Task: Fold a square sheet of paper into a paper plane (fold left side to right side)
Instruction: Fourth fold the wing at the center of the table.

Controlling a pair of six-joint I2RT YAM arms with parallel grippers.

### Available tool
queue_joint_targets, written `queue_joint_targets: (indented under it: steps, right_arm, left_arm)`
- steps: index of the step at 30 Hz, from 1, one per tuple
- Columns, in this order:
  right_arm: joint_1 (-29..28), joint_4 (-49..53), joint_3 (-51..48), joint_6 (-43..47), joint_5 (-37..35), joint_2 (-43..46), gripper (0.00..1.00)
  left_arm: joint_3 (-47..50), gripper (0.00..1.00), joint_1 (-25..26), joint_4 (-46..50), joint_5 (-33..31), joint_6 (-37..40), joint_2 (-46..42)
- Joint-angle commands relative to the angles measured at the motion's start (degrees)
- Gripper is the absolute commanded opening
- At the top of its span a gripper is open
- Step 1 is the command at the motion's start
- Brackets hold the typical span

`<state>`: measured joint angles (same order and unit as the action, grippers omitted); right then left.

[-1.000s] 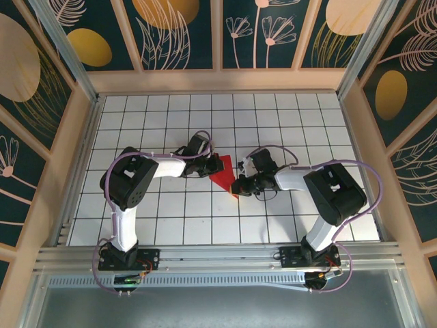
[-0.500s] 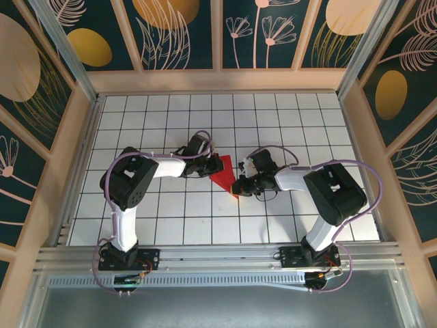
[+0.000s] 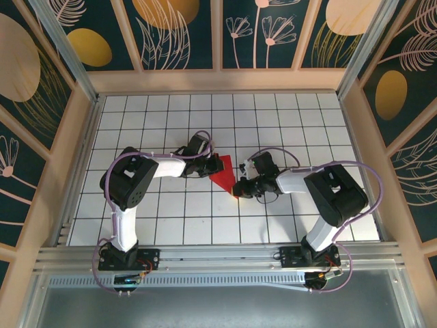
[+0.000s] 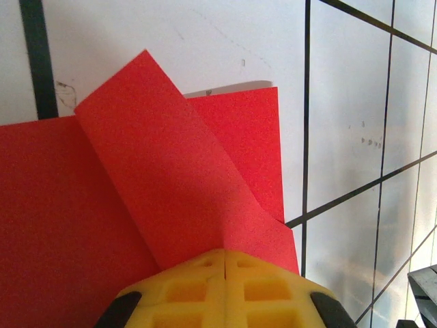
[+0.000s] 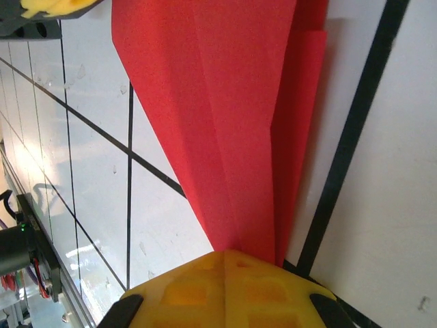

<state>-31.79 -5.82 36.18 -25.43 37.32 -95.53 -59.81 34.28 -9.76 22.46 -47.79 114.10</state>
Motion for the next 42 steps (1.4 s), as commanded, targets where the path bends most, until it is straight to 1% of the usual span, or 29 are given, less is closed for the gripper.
queue_joint_targets:
  steps: [1,5,8,11,14,17,21,26,28,34,38,42]
  right_arm:
    - [-1.12,6.11,-3.01,1.01,-0.34,1.59,0.0]
    - [-1.85,6.93,-4.11,1.07,0.82,3.57,0.0]
    - [-2.01,8.69,-4.54,1.24,-0.06,5.48,0.0]
    - [-1.34,10.68,-3.81,0.96,-1.64,10.14,0.0]
    - [-0.05,12.44,-2.1,1.18,-0.88,14.85,0.0]
    - [0.07,12.4,-0.73,1.53,0.8,16.77,0.0]
    - [0.11,8.15,0.55,-0.23,1.61,14.14,0.0]
    - [0.13,0.2,3.17,-3.4,-0.76,7.52,0.0]
    - [0.07,-1.44,4.49,-3.72,-1.26,5.44,0.0]
    - [0.08,-2.28,7.85,-3.41,-0.75,-0.5,0.0]
    - [0.08,-2.27,7.13,-3.4,-2.1,-1.75,0.0]
    - [0.08,-3.35,5.6,-4.5,-1.94,-2.77,0.0]
  left_arm:
    - [0.31,0.0,0.01,5.54,-3.74,1.38,2.0]
    - [0.29,0.0,0.05,5.54,-3.82,1.38,1.96]
    - [0.27,0.0,0.07,5.46,-3.74,1.32,2.0]
    - [0.18,0.0,0.06,5.54,-3.65,1.3,1.88]
    - [0.11,0.0,0.06,5.54,-3.56,1.36,1.86]
    - [0.05,0.0,0.0,5.54,-3.56,1.34,1.82]
    - [0.05,0.0,0.03,5.45,-3.56,1.3,1.72]
    - [0.07,0.0,0.04,5.45,-3.46,1.3,1.71]
    - [-0.02,0.0,0.0,5.44,-3.39,1.22,1.78]
    - [-0.39,0.0,0.02,5.45,-3.21,1.27,2.02]
    - [-0.31,0.0,0.06,5.54,-3.36,1.38,1.74]
    - [-0.31,0.0,0.01,5.54,-3.28,1.38,1.74]
